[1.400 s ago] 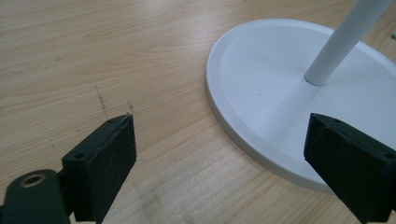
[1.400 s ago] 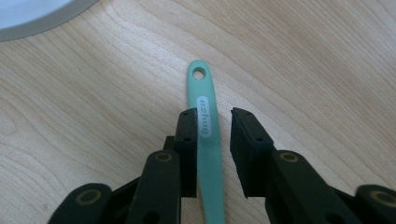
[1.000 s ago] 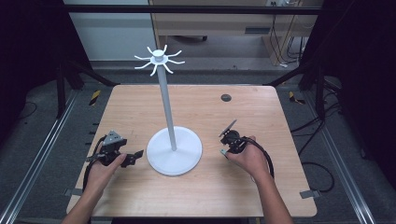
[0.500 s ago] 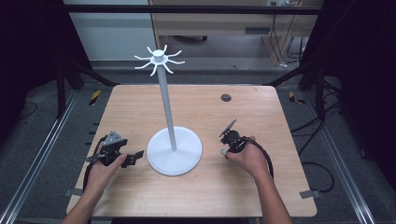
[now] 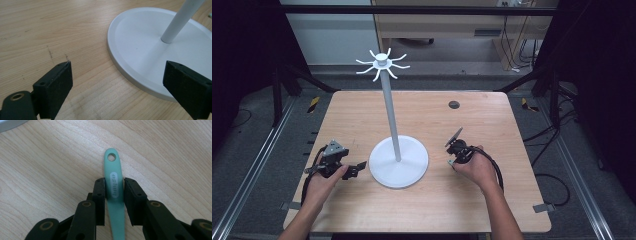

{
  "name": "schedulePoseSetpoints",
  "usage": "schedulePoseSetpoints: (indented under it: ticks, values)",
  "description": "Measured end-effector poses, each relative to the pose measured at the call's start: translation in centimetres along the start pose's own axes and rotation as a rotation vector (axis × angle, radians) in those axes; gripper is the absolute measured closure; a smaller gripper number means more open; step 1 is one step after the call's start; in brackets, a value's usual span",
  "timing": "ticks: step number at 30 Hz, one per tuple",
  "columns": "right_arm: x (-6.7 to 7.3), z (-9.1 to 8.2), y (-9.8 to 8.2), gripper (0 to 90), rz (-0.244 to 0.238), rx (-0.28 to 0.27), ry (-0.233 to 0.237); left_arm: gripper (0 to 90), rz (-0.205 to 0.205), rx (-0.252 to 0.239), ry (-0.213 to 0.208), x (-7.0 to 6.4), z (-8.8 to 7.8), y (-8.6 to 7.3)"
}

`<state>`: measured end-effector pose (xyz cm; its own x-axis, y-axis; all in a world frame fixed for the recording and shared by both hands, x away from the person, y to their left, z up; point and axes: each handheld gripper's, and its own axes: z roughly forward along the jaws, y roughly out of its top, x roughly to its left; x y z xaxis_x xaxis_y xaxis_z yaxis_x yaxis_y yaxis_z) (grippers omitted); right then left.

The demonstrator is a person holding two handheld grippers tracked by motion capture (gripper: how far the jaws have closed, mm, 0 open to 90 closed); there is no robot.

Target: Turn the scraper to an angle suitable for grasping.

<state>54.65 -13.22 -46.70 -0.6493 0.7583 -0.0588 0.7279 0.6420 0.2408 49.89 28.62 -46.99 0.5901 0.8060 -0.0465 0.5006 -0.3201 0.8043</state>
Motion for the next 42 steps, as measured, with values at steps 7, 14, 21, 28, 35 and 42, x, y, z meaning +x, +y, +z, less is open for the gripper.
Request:
schedulePoseSetpoints:
  ticks: [7, 14, 21, 28, 35, 42]
  values:
    - [0.3, 0.0, 0.2, 73.9, -0.013, 0.011, -0.019, 8.8, 0.0, -0.001, -0.002, 0.0, 0.0, 0.0]
    - [-0.5, -1.6, -0.5, 74.2, 0.033, -0.076, -0.016, 8.8, -0.003, 0.0, -0.001, 0.0, 0.1, 0.0]
    - [-1.2, -4.3, -1.4, 74.2, 0.074, -0.181, -0.04, 8.8, -0.001, 0.004, 0.001, 0.0, 0.1, 0.0]
    - [-1.7, -6.5, -2.1, 74.3, 0.109, -0.263, -0.053, 8.8, -0.003, 0.005, 0.003, 0.0, 0.1, 0.0]
    - [-2.2, -8.3, -2.7, 74.3, 0.144, -0.35, -0.058, 8.8, -0.002, 0.006, 0.003, 0.0, 0.1, 0.0]
    - [-2.5, -9.5, -3.0, 74.3, 0.157, -0.412, -0.057, 8.8, -0.003, 0.006, 0.003, 0.0, 0.1, 0.0]
